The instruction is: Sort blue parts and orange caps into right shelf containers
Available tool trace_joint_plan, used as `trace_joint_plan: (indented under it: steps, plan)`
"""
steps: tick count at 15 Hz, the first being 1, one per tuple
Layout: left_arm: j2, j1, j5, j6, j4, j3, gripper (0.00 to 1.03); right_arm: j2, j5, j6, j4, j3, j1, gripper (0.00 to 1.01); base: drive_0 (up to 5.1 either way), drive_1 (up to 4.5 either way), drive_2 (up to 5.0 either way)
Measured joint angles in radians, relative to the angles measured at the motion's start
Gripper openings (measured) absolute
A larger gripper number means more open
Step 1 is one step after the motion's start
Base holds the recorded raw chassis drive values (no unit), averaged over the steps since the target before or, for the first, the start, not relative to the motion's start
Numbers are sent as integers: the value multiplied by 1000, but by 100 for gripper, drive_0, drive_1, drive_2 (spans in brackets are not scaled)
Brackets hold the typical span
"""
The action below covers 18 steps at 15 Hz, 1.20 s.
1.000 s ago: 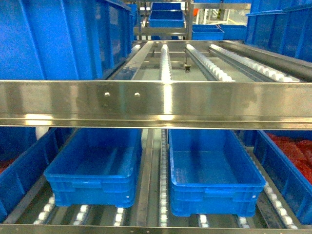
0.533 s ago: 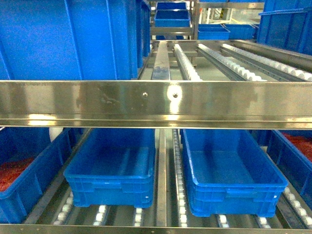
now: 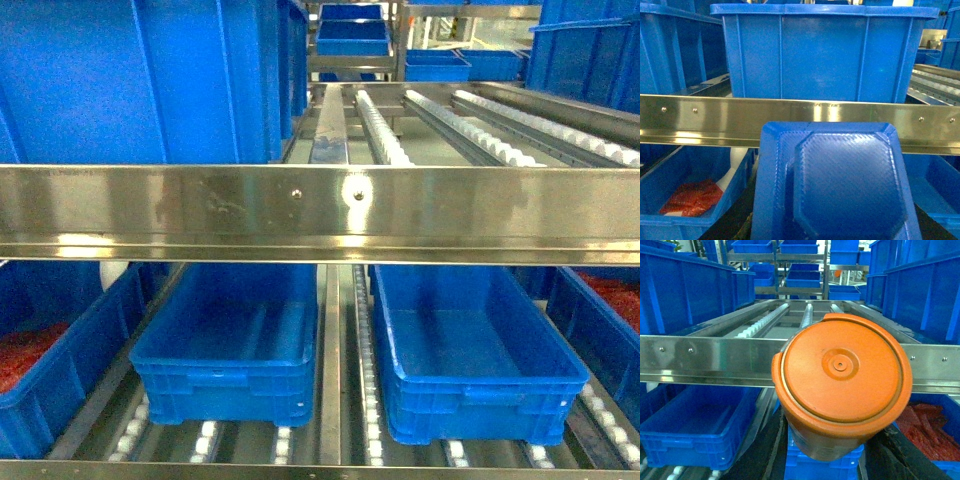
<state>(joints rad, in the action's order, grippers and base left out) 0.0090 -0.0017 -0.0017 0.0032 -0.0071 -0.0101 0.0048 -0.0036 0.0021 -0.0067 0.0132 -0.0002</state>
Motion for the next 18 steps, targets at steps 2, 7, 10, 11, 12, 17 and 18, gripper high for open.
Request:
trace_joint_plan:
  steps: [2, 7, 10, 11, 12, 17, 18]
  plan:
    - [0, 0, 0, 0, 0, 0, 43, 0, 0, 0, 0, 0, 0, 38, 0, 0, 0]
    - [0, 0, 0, 0, 5, 0, 43, 0, 0, 0, 2, 0, 0, 38, 0, 0, 0]
    - [0, 0, 2, 1, 2, 0, 43, 0, 3, 0, 0, 0, 0, 38, 0, 0, 0]
    - [0, 0, 1, 0, 1, 0, 43, 0, 3, 0, 0, 0, 0, 38, 0, 0, 0]
    - [0, 0, 1, 0, 1, 0, 43, 0, 3, 0, 2, 0, 0, 38, 0, 0, 0]
    - [0, 0, 1, 0, 0, 0, 43, 0, 3, 0, 1, 0, 0, 38, 0, 0, 0]
    - [0, 0, 1, 0, 1, 0, 43, 0, 3, 1, 1, 0, 0, 38, 0, 0, 0]
